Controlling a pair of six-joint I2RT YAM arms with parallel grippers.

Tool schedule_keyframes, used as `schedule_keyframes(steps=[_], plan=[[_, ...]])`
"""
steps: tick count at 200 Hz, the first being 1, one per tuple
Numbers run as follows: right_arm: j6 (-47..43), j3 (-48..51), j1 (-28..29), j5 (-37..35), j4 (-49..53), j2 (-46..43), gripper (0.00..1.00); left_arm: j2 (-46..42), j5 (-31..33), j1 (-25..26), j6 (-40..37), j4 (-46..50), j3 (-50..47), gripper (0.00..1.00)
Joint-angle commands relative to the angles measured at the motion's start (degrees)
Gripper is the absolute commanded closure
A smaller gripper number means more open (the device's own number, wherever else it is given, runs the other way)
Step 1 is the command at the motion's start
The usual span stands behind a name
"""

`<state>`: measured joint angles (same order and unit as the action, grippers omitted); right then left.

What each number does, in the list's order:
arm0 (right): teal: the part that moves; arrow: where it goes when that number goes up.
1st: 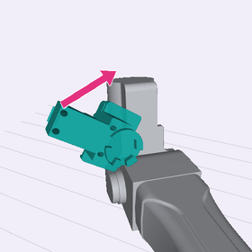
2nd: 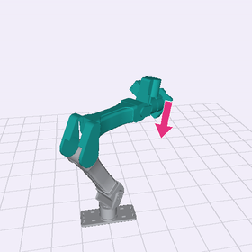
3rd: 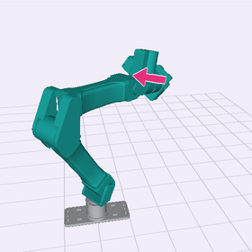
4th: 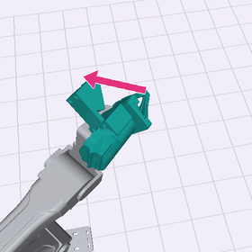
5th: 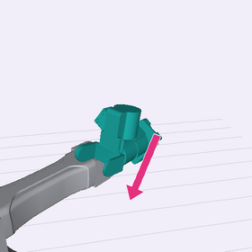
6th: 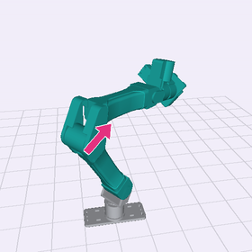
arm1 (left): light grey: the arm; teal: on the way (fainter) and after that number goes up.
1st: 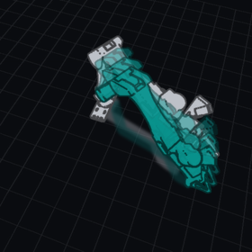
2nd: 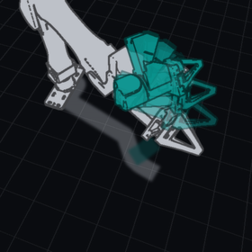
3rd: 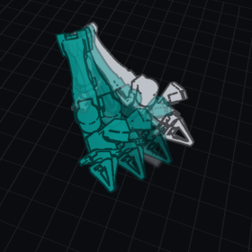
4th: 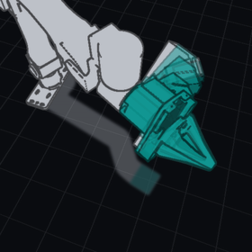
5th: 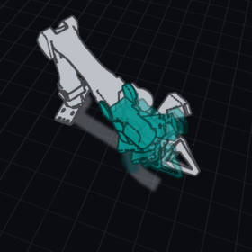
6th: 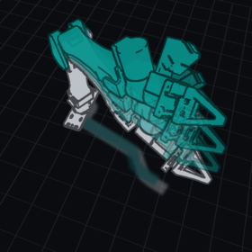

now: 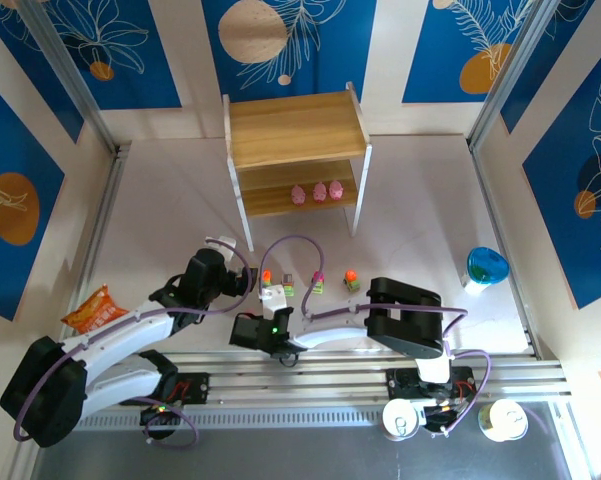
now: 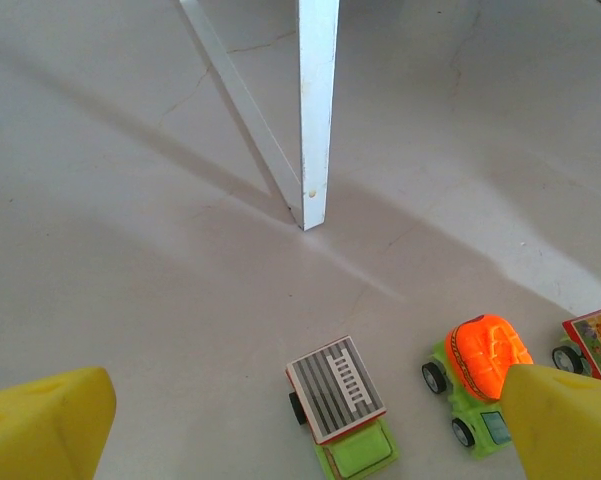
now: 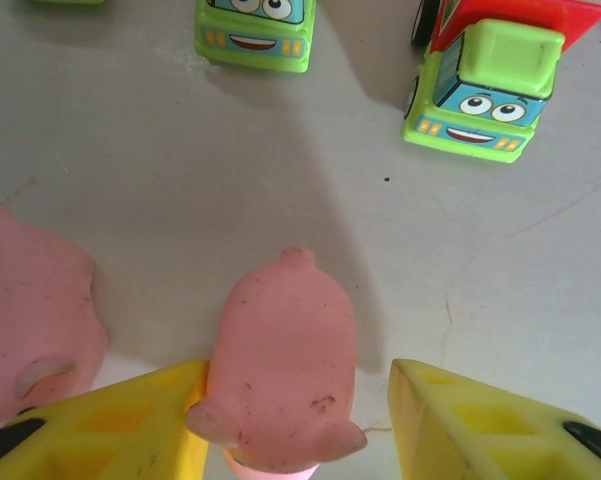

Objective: Place and organize the plastic toys onto the shelf

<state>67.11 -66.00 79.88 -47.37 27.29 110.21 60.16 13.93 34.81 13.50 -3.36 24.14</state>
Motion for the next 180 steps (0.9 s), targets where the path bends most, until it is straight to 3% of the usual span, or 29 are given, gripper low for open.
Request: schedule_keyframes(steps=[1, 117, 180], plan=[[0.12, -0.17, -0.34, 0.24, -0.75, 0.79, 0.53, 0.31, -0.67, -0.67, 0.65, 0.72, -0.23, 0.02], [0.46, 0.51, -0.33, 0.01, 0.22, 0.44, 0.64, 0.58, -1.14, -0.62, 0.39, 0.54, -0.11, 0.02], [0.73, 2.95, 0.19, -2.38, 1.28, -4.12, 0.68, -1.05, -2.89, -0.65, -0.31, -0.41, -0.89, 0.02]])
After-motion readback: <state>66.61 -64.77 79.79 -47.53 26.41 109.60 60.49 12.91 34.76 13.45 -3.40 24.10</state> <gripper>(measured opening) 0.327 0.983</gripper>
